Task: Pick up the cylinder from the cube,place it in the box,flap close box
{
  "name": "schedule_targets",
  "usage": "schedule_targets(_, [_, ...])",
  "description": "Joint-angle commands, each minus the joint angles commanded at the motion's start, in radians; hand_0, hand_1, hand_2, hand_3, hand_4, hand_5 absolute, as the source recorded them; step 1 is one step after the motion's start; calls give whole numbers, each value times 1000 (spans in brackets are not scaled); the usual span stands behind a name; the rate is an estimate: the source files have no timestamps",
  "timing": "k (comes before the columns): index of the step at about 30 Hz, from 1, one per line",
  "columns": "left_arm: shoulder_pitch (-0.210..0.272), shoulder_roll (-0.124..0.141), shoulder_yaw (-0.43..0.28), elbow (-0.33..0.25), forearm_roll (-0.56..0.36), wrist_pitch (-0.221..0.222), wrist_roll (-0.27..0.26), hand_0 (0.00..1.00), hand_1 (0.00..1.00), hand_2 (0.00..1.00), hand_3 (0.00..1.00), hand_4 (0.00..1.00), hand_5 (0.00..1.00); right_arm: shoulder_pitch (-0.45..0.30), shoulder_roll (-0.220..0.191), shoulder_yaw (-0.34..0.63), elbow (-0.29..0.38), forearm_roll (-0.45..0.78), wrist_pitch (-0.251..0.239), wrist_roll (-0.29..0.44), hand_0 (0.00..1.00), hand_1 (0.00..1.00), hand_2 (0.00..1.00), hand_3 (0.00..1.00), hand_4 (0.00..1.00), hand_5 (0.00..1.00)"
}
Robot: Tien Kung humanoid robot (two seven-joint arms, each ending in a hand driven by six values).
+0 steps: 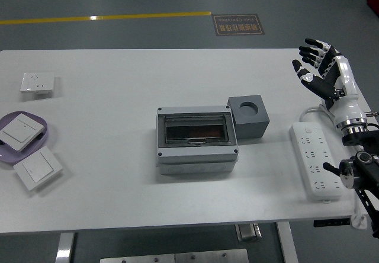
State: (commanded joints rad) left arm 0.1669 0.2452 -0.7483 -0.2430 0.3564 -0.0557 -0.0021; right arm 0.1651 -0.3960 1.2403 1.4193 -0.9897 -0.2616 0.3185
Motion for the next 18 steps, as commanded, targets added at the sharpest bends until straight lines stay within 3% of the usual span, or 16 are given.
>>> schedule_targets(1, [0,0,1,0,0,0,0,612,624,647,667,751,386,-1,0,0,-2,5,4,-1,789,725,684,771,698,112])
schedule_targets(2, [-1,-1,0,0,1,0,0,612,624,647,666,751,383,-2,0,0,-4,10,8,-2,821,743,703,774,500,38])
schedule_targets(7, [-5,-1,-4,0,4,0,1,612,624,647,666,751,383,-5,-1,3,-11,29,19,-1,821,743,703,774,500,38])
schedule_targets(8, [-5,-1,-3,0,4,0,1,612,624,647,665,751,381,-5,-1,3,-11,31,21,0,814,744,710,710,544,25])
schedule_targets(18, [-7,-4,2,0,3,0,1,612,624,646,664,752,378,-4,-4,6,-12,44,23,-8,814,743,715,696,599,48])
